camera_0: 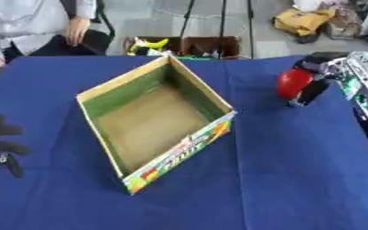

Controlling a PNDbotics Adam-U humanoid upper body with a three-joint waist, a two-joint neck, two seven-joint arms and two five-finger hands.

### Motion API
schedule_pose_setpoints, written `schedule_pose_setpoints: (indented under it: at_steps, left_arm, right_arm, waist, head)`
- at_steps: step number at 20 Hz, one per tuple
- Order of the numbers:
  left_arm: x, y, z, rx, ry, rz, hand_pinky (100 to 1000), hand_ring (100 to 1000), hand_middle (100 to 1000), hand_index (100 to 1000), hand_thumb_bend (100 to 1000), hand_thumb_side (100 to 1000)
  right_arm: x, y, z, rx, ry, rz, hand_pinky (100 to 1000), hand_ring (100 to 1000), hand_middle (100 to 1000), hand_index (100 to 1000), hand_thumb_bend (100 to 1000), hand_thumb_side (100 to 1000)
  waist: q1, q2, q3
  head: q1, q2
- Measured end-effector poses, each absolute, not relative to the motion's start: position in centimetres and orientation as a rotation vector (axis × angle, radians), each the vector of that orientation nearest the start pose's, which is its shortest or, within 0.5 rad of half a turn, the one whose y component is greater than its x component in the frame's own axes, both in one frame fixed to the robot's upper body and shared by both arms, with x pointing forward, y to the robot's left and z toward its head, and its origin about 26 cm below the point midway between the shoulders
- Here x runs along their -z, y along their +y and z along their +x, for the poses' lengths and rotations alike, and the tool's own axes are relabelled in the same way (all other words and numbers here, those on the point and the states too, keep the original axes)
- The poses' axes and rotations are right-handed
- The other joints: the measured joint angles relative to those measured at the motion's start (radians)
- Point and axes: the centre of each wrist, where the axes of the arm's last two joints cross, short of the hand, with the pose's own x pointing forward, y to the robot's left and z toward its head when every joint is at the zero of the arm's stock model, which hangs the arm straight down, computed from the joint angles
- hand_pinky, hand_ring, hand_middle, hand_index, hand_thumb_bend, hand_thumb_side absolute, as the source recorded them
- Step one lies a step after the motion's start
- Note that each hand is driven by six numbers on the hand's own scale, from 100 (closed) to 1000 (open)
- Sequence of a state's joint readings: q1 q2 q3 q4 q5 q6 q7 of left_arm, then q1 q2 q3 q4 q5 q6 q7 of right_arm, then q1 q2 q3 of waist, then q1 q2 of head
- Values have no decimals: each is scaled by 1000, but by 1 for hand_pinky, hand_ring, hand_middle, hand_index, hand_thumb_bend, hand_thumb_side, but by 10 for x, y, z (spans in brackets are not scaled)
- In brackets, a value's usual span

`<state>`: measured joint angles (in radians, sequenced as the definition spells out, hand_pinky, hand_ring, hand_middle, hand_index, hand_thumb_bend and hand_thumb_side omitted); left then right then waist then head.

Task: Pick up objects on the table and place them in the box.

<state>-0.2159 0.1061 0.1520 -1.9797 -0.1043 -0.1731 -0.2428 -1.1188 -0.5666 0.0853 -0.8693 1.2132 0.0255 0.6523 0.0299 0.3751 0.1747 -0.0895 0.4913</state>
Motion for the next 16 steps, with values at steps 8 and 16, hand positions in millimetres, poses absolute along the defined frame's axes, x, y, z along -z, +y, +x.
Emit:
schedule_pose_setpoints:
  at_steps: [8, 16]
  left_arm:
    - [-161, 273, 293, 401, -2313, 143, 345, 579, 678, 866, 100, 998]
    - [-161, 273, 293, 400, -2312, 143, 346, 582, 677, 864, 100, 997]
  right_arm:
    - [-293, -319, 486, -1370, -945, -1183, 543, 724, 812, 870, 372, 398]
    - [-292, -316, 486, -1329, -1007, -1201, 472, 654, 788, 835, 123, 316]
  waist:
    - [4, 1, 0]
    - [5, 4, -2]
  head:
    - [-1, 0]
    - [-1, 0]
